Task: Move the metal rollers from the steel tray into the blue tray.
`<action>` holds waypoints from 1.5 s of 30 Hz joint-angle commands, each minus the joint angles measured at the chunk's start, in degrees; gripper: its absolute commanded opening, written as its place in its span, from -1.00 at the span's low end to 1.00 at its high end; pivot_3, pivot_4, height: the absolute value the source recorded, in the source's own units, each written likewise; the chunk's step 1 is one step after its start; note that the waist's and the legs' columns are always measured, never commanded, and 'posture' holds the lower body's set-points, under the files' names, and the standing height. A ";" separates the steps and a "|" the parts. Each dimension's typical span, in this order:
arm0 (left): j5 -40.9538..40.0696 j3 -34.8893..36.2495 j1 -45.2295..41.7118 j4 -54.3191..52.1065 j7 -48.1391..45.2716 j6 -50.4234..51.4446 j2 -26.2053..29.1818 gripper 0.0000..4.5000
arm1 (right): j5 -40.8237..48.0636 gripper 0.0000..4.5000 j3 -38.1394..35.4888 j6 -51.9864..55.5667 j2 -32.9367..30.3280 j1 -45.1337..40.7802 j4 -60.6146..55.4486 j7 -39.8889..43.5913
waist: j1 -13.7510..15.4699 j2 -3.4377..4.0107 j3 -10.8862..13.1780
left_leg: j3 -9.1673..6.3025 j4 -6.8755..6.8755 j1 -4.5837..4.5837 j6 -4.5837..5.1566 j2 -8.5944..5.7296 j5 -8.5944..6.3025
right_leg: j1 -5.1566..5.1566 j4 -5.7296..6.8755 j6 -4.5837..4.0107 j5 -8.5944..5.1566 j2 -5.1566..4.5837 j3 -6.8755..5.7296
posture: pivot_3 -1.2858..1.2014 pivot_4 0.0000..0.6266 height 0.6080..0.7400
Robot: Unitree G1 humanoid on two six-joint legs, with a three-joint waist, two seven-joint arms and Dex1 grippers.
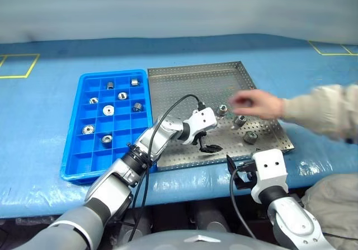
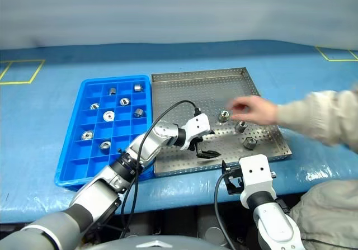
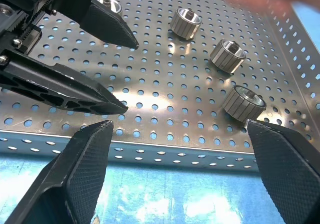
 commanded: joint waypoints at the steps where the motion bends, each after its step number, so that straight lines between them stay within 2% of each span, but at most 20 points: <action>1: -1.36 1.50 0.44 -4.59 -0.07 1.14 -1.17 0.98 | 0.33 1.00 -0.74 -0.23 -0.21 -0.59 -2.51 -0.02 | 0.00 0.00 0.00 | 0.00 0.00 0.00 0.00 0.00 0.00 | 0.00 0.00 0.00 0.00 0.00 0.00 | -0.12 -0.52 1.00; 8: -3.53 8.08 -3.96 -4.64 3.78 2.15 -3.18 0.98 | 0.42 1.00 -0.42 0.57 -0.09 -2.52 -2.51 -0.01 | 0.26 0.00 0.00 | 0.00 0.05 0.00 0.00 -0.03 0.00 | 0.02 0.01 0.03 0.02 0.00 0.00 | -0.12 -0.52 1.00; 12: -2.83 12.98 -8.24 0.75 10.24 -0.01 -5.17 0.98 | 0.36 1.00 -0.17 1.06 0.02 -2.88 -2.51 -0.04 | 0.48 -0.01 0.00 | -0.02 0.07 0.00 0.01 -0.08 0.00 | 0.04 0.00 0.06 0.04 0.02 0.01 | -0.12 -0.52 1.00; 16: -0.29 15.00 -12.05 9.62 16.13 -4.69 -6.23 0.98 | 0.25 1.00 0.08 1.57 0.25 -3.36 -2.51 -0.18 | 0.49 -0.01 0.00 | -0.02 0.05 0.00 0.01 -0.18 0.00 | 0.05 -0.03 0.09 0.05 0.05 0.01 | -0.12 -0.52 1.00; 21: 3.55 13.93 -14.27 20.19 19.37 -10.65 -6.50 0.98 | -0.03 1.00 0.46 2.04 0.52 -3.72 -2.51 -0.45 | 0.40 -0.01 0.00 | -0.02 0.05 0.00 0.01 -0.24 0.00 | 0.06 -0.02 0.11 0.07 0.10 0.02 | -0.14 -0.52 1.00; 25: 3.32 15.20 -14.36 26.77 18.59 -11.46 -7.49 0.98 | -0.08 1.00 0.61 1.73 1.05 -3.16 -2.51 -0.74 | 0.16 -0.02 0.00 | 0.00 0.05 -0.01 0.01 -0.22 0.00 | 0.04 -0.02 0.12 0.07 0.09 0.04 | -0.15 -0.52 1.00; 32: 7.70 13.37 -13.46 33.44 20.49 -14.26 -7.46 0.98 | -0.13 1.00 0.68 1.27 1.02 -2.42 -2.51 -0.99 | -0.18 -0.02 0.00 | 0.00 0.06 0.00 0.01 -0.18 0.00 | 0.05 -0.02 0.12 0.08 0.08 0.05 | -0.16 -0.52 1.00; 35: 6.96 14.84 -12.96 34.46 20.18 -13.56 -8.12 0.98 | 0.02 1.00 0.50 1.13 0.95 -2.38 -2.51 -1.02 | -0.17 -0.02 0.00 | 0.00 0.06 -0.01 0.01 -0.16 0.00 | 0.04 -0.02 0.12 0.08 0.08 0.05 | -0.16 -0.52 1.00; 38: 6.45 15.67 -12.45 34.11 19.71 -13.20 -8.46 0.74 | 0.10 1.00 0.44 1.22 1.11 -2.85 -2.51 -1.19 | -0.17 -0.02 0.00 | 0.01 0.06 0.00 0.01 -0.14 0.00 | 0.05 -0.02 0.13 0.08 0.06 0.06 | -0.16 -0.52 1.00; 45: 5.94 16.48 -11.54 28.91 16.96 -12.64 -7.30 -0.24 | 0.46 1.00 0.96 2.57 0.86 -4.74 -2.51 -0.63 | -0.16 -0.02 -0.01 | 0.02 0.07 0.01 0.01 -0.15 0.00 | 0.06 0.00 0.14 0.09 0.06 0.06 | -0.14 -0.52 1.00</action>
